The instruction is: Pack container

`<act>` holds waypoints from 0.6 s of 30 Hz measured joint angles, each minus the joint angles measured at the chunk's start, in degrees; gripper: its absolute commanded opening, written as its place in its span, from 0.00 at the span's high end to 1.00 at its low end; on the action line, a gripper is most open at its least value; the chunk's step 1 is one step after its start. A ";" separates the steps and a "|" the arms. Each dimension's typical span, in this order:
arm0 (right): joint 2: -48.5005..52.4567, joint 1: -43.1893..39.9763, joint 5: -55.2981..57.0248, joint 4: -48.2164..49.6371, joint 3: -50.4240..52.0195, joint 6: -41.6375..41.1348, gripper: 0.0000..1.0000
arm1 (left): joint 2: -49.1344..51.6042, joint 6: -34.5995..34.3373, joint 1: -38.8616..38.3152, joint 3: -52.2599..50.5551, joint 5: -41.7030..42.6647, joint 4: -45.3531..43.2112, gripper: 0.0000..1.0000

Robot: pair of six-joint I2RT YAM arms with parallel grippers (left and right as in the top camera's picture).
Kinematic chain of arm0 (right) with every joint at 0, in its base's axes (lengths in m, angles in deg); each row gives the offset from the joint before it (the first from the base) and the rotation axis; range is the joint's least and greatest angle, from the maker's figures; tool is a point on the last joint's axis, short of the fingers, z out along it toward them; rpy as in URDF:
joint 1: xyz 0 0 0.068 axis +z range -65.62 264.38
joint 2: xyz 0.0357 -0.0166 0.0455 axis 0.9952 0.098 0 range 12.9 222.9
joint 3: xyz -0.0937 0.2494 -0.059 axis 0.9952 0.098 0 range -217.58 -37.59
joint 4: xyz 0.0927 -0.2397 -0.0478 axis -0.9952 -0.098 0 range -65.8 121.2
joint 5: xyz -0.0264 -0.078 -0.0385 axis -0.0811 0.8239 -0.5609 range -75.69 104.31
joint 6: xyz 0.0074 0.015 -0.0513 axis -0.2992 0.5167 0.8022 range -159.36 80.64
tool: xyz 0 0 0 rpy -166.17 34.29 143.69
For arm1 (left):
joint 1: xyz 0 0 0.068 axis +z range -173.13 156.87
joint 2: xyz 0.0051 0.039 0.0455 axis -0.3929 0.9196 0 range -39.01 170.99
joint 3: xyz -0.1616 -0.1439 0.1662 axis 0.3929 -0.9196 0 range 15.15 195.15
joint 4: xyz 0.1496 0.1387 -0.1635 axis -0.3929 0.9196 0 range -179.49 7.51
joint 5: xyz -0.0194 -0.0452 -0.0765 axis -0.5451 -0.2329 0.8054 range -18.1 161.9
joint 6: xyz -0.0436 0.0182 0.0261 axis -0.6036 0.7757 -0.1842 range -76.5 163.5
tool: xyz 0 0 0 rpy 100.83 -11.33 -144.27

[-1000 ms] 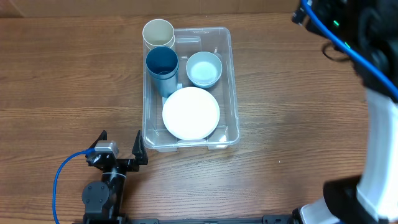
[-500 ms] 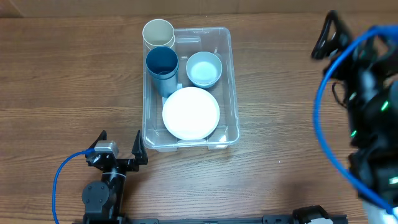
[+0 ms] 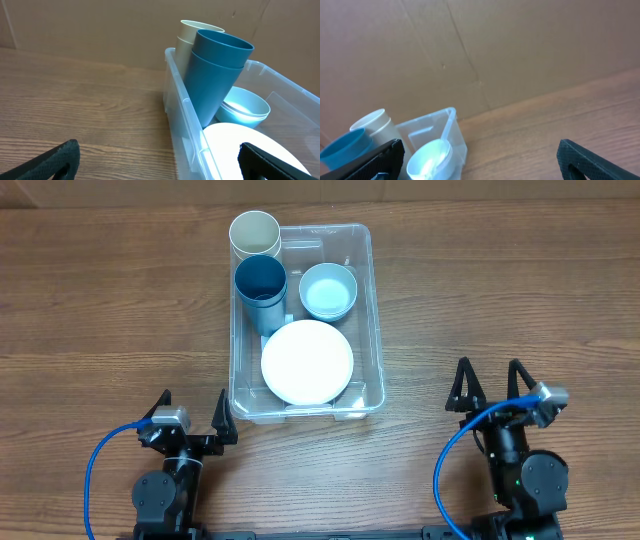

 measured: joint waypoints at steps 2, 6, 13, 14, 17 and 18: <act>-2.82 0.00 -0.11 0.07 1.90 0.02 0.00 | 0.00 0.00 0.00 0.00 0.00 0.04 0.00; -7.13 0.00 0.04 -1.68 4.92 0.00 0.00 | 0.00 0.00 0.00 0.00 0.00 0.02 0.00; -12.39 -0.35 0.07 -10.25 7.26 1.40 0.00 | 0.00 0.00 0.00 0.00 0.00 0.02 0.00; -12.44 -0.48 0.07 -10.34 7.26 1.62 0.00 | 0.00 0.00 0.00 0.00 0.00 0.02 0.00; -12.44 -1.16 0.09 -12.22 7.37 3.10 0.00 | 0.00 0.00 0.00 0.00 0.00 0.02 0.00; -12.44 -1.20 0.00 -12.24 7.37 3.91 0.00 | 0.00 0.00 0.00 0.00 0.00 0.02 0.00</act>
